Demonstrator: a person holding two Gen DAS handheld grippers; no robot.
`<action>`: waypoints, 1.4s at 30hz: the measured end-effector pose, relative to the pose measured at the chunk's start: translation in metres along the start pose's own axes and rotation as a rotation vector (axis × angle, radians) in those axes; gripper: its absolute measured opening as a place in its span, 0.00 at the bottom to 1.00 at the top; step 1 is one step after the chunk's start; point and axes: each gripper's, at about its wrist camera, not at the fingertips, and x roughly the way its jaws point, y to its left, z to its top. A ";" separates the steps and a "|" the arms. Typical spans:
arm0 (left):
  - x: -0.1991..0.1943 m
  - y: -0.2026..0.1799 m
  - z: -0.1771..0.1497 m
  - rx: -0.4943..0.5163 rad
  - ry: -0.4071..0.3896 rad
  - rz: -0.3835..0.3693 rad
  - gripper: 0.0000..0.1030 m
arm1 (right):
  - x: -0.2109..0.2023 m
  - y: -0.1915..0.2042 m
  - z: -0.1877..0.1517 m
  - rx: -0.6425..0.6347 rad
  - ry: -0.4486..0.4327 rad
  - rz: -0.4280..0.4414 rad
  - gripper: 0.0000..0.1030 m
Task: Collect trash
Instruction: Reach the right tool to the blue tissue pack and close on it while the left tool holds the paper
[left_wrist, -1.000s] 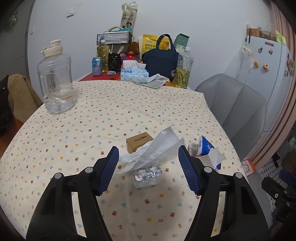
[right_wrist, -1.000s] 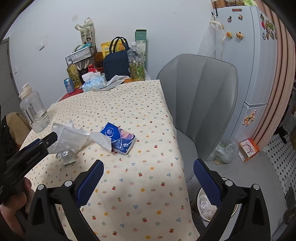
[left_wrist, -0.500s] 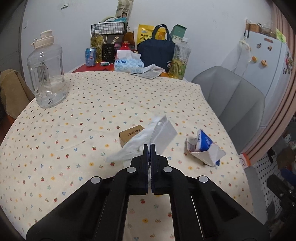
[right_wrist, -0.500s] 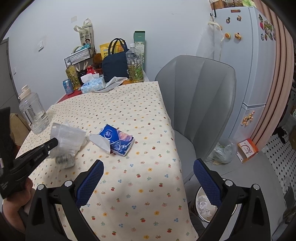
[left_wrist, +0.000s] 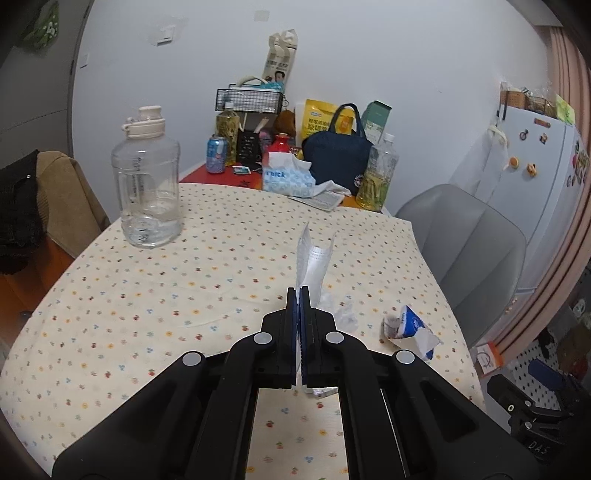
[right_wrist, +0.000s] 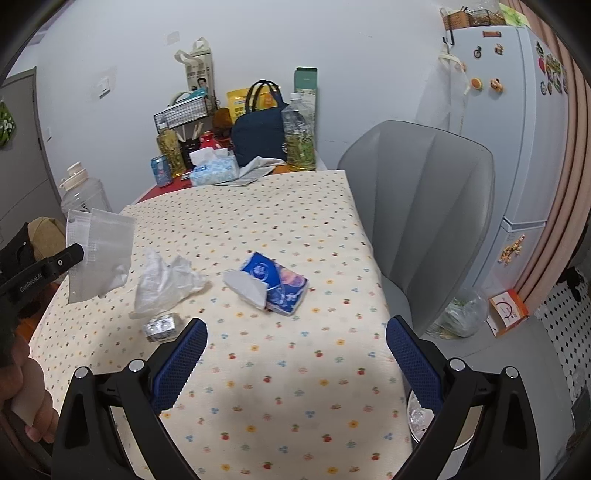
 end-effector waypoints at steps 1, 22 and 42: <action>-0.001 0.004 0.000 -0.004 -0.002 0.010 0.02 | 0.000 0.002 0.000 -0.003 0.000 0.004 0.92; 0.050 0.014 -0.020 0.007 0.092 0.127 0.02 | 0.049 0.016 0.008 -0.030 0.061 0.039 0.92; 0.090 0.022 -0.020 -0.004 0.116 0.172 0.02 | 0.111 0.031 0.028 -0.050 0.123 0.049 0.92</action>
